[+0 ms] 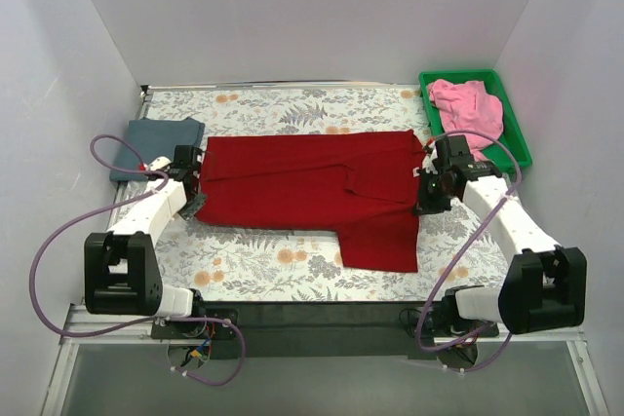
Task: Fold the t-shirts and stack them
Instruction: Fold the tshirt
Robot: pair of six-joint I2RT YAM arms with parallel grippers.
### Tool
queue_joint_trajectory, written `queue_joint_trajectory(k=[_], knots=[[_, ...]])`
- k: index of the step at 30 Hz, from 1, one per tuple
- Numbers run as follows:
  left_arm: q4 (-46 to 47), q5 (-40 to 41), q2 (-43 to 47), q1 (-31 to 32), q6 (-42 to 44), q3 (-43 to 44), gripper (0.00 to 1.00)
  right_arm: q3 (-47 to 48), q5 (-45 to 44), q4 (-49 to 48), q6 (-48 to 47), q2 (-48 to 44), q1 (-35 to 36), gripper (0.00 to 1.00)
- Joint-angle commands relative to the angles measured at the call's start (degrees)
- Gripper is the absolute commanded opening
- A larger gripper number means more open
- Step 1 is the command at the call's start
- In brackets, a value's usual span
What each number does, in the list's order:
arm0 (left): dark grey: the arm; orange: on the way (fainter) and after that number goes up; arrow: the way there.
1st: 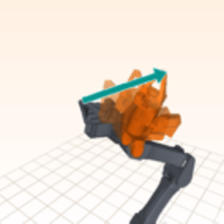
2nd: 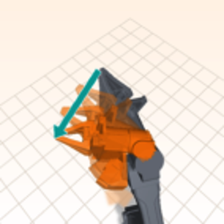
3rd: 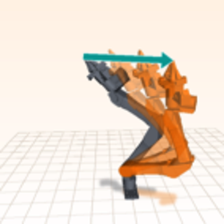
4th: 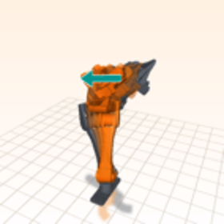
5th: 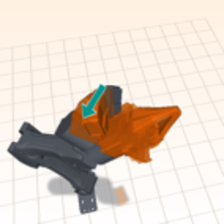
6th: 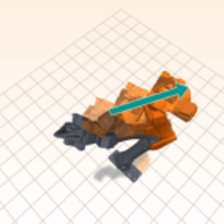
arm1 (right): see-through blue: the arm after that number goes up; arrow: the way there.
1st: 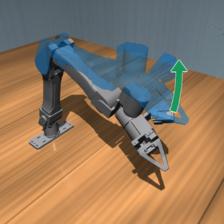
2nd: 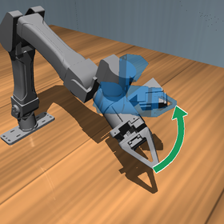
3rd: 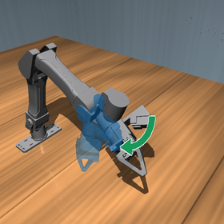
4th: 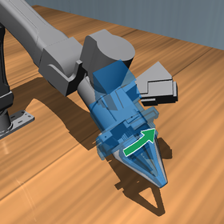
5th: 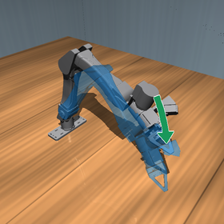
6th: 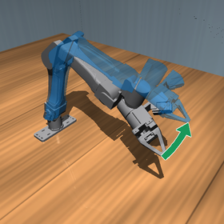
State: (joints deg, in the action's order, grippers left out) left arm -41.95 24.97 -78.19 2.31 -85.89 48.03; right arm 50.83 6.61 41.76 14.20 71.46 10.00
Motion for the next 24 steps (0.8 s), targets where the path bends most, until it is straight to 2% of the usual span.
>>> queue_joint_trajectory(k=[1,10,21,24], knots=[[0.6,1.1,-3.2,-0.5,1.2,4.2,0.00,6.6,0.4,3.5,-3.6,4.7,-1.6,0.01],[1.6,1.9,-13.0,-0.5,2.2,17.2,0.00,15.0,1.7,3.6,-5.0,13.8,-4.5,0.01],[5.4,0.2,-26.4,-0.5,4.8,26.4,0.00,21.2,1.0,2.2,-4.6,23.6,-5.5,0.01],[6.5,0.5,-27.1,-0.5,5.3,27.3,0.00,21.6,0.5,1.7,-4.4,24.3,-5.7,0.01]])
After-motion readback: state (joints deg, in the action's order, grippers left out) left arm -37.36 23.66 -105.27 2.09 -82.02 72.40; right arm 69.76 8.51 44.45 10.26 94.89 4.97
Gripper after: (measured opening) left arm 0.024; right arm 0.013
